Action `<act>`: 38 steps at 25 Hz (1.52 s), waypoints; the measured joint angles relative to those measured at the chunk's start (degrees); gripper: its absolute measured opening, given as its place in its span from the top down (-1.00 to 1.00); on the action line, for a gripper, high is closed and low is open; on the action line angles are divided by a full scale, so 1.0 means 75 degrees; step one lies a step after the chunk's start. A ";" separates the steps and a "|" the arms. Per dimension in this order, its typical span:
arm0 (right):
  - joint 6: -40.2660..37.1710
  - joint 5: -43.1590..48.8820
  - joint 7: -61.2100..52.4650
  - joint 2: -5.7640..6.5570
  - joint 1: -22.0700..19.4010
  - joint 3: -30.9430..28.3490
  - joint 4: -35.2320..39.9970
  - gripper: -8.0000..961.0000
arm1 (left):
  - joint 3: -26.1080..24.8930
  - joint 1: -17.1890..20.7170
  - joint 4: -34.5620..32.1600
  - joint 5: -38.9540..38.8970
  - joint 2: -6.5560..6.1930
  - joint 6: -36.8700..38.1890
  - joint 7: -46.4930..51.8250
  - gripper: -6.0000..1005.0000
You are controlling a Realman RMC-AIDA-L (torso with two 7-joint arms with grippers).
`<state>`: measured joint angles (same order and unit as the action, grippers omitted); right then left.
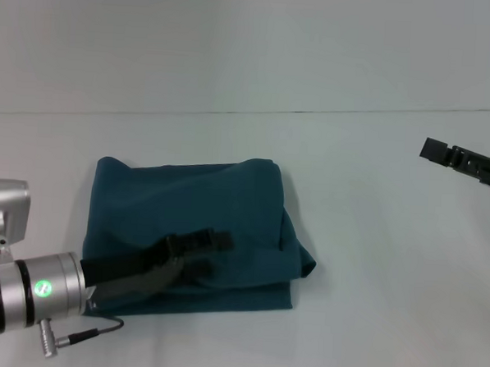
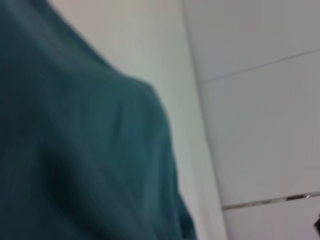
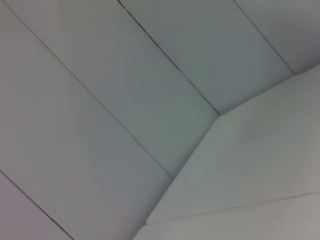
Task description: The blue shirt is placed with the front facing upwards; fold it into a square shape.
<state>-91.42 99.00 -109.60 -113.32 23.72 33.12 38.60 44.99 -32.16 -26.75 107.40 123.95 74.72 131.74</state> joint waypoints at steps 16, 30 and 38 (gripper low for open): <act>-0.0001 0.0165 0.0070 0.0007 -0.0001 -0.0044 -0.0093 -0.67 | 0.0216 -0.0691 0.0045 -0.0367 0.0086 -0.0202 0.0277 -0.58; -0.0001 0.0171 0.0070 0.0012 0.0002 -0.0057 -0.0095 -0.67 | 0.0865 -0.1011 0.0845 -0.0325 0.0074 -0.0482 0.0292 -0.58; 0.0015 0.0172 0.0070 0.0026 0.0039 -0.0057 -0.0096 -0.67 | 0.0728 -0.0884 0.0615 -0.0440 0.0050 0.0170 0.0245 -0.58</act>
<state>-91.31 100.29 -109.07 -113.12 24.01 32.69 37.88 50.45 -38.78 -22.14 104.10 124.32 76.00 133.58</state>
